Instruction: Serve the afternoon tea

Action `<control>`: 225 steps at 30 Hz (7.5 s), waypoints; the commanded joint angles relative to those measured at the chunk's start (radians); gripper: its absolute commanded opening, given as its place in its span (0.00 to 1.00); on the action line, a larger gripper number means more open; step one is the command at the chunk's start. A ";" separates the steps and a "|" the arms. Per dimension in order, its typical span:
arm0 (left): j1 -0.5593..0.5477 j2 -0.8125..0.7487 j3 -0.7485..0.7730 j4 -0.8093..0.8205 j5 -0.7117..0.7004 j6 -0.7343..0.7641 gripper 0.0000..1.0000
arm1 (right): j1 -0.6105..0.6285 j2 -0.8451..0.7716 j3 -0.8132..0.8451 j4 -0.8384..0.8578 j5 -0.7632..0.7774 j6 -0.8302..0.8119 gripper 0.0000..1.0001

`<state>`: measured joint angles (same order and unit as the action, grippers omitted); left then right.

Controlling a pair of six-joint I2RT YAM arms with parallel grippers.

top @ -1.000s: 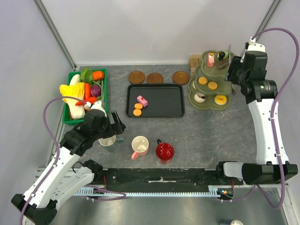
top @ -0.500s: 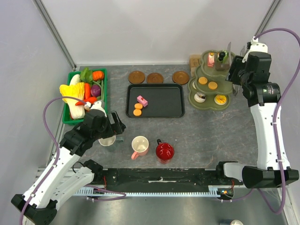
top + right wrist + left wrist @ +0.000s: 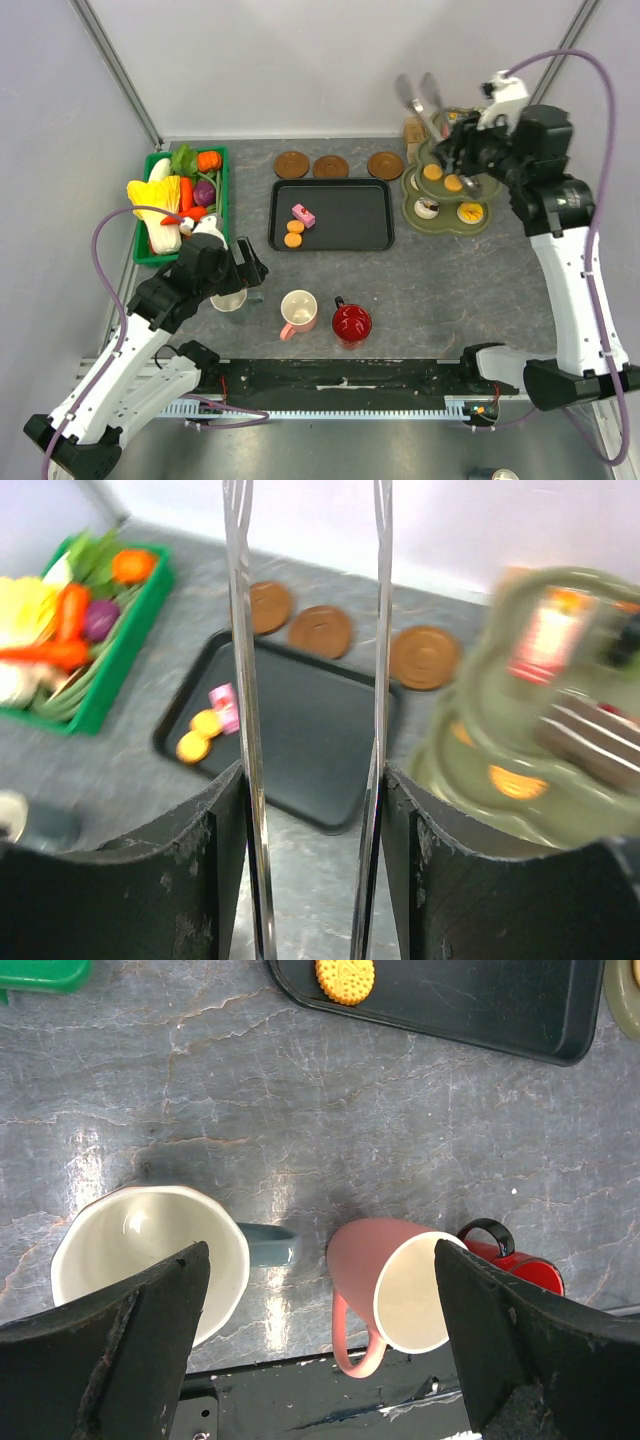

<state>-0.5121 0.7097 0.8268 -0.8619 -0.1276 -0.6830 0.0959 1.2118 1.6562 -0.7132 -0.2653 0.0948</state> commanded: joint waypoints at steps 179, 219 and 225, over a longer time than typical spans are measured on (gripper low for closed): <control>0.003 0.097 0.021 0.064 -0.052 -0.021 0.99 | 0.686 0.704 0.005 0.006 0.327 -0.260 0.63; 0.003 0.083 0.005 0.077 -0.076 -0.018 0.99 | 0.659 0.827 0.129 -0.086 0.456 -0.152 0.59; 0.003 0.097 0.003 0.077 -0.073 -0.016 0.99 | 0.630 0.844 0.132 -0.081 0.388 -0.133 0.57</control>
<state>-0.5121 0.7998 0.8070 -0.8135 -0.1818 -0.7086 0.7471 2.0434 1.7477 -0.7998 0.1761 -0.0654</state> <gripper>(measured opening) 0.993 0.577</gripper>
